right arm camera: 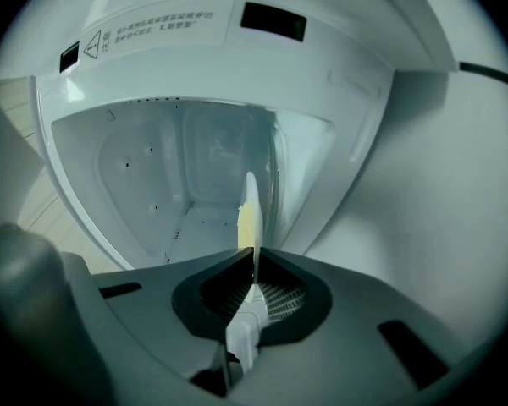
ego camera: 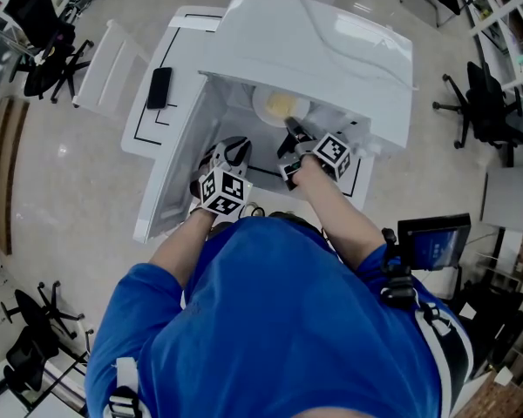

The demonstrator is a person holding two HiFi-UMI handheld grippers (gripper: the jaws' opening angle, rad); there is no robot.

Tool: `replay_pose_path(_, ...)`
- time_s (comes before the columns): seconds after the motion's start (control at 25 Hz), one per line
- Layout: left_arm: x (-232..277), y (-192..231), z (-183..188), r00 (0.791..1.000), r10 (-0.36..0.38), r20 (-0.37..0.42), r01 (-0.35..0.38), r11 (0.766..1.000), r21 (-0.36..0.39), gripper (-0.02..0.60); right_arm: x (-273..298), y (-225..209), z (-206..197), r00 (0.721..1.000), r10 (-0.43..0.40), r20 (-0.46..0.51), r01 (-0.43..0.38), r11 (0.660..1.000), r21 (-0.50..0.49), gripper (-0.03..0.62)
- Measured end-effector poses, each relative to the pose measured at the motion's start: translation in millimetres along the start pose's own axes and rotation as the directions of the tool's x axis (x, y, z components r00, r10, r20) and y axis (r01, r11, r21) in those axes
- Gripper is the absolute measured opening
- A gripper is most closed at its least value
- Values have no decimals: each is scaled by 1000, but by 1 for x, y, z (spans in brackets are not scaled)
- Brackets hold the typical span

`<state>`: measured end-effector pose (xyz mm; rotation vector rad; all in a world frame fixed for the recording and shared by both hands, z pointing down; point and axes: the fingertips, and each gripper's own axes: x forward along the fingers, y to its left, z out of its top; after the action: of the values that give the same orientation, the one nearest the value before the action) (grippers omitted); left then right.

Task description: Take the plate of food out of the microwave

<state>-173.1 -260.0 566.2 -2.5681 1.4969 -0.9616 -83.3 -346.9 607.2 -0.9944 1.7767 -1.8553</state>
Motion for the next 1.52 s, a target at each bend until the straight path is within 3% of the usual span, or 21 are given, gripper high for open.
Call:
replay_pose_path(0.48, -10, -1, 5, 999, 34, 9, -33, 997, -72, 35, -26, -1, -13, 998, 34, -58, -33, 999, 19, 20)
replay_pose_path(0.76, -32, -7, 13, 995, 92, 50, -78, 969, -233, 35, -65, 9, -26, 988, 103, -117, -101, 995, 28, 20)
replay_pose_path(0.96, -59, -16, 21, 982, 166, 94, -116, 909, -401, 29, -104, 16, -28, 977, 144, -155, -140, 990, 32, 20)
replay_pose_path(1.32, -113, -35, 9, 962, 245, 122, -100, 729, -677, 9, -173, 30, -45, 962, 198, -188, -194, 980, 41, 20)
replay_pose_path(1.4, -121, -38, 5, 961, 240, 135, -77, 706, -703, 9, -187, 32, -50, 963, 207, -172, -204, 978, 35, 20)
replay_pose_path(1.52, -131, -41, 3, 960, 220, 171, -33, 699, -714, 9, -207, 36, -61, 966, 213, -149, -213, 977, 15, 20)
